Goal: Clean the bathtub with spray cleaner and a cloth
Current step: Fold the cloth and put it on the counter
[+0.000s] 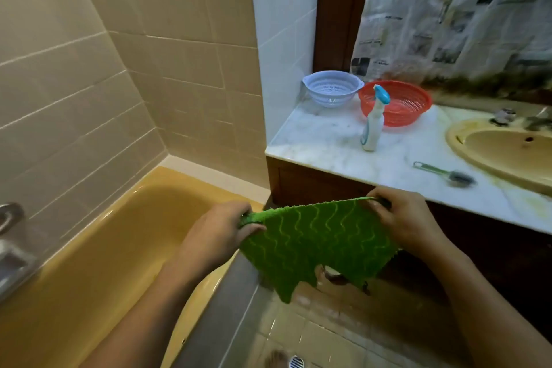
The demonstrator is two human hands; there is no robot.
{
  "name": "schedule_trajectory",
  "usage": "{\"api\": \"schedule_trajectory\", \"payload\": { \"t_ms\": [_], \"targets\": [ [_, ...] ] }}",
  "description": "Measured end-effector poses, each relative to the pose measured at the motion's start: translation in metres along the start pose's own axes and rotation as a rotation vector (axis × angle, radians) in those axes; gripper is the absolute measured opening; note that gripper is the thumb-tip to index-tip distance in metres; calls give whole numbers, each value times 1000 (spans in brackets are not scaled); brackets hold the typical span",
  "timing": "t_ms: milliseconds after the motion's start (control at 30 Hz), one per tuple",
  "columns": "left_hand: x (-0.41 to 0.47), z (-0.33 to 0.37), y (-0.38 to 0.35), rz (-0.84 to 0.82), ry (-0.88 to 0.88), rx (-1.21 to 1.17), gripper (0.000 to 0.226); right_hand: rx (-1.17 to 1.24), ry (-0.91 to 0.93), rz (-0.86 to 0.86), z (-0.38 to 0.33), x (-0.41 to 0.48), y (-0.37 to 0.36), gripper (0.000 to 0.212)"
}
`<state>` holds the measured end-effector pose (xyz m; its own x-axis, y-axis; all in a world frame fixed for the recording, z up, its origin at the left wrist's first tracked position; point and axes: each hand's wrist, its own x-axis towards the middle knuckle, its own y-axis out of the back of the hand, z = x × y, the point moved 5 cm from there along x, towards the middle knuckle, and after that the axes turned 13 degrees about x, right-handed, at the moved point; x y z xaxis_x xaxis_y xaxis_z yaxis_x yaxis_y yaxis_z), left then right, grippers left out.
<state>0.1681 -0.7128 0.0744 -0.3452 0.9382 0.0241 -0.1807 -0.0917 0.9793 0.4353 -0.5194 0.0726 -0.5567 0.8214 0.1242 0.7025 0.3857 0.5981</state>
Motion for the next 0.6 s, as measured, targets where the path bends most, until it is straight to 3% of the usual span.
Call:
{"api": "schedule_trajectory", "payload": {
  "t_ms": [167, 300, 467, 600],
  "targets": [
    [66, 1, -23, -9, -57, -11, 12, -68, -59, 112, 29, 25, 25, 28],
    [114, -13, -38, 12, -82, -169, 24, -132, -87, 103, 48, 50, 37, 20],
    [169, -29, -50, -8, -93, -181, 30, -226, -144, 240, 59, 85, 56, 56],
    [210, -37, -51, 25, -69, -257, 24, -105, -214, 203, 72, 111, 57, 36]
  ]
}}
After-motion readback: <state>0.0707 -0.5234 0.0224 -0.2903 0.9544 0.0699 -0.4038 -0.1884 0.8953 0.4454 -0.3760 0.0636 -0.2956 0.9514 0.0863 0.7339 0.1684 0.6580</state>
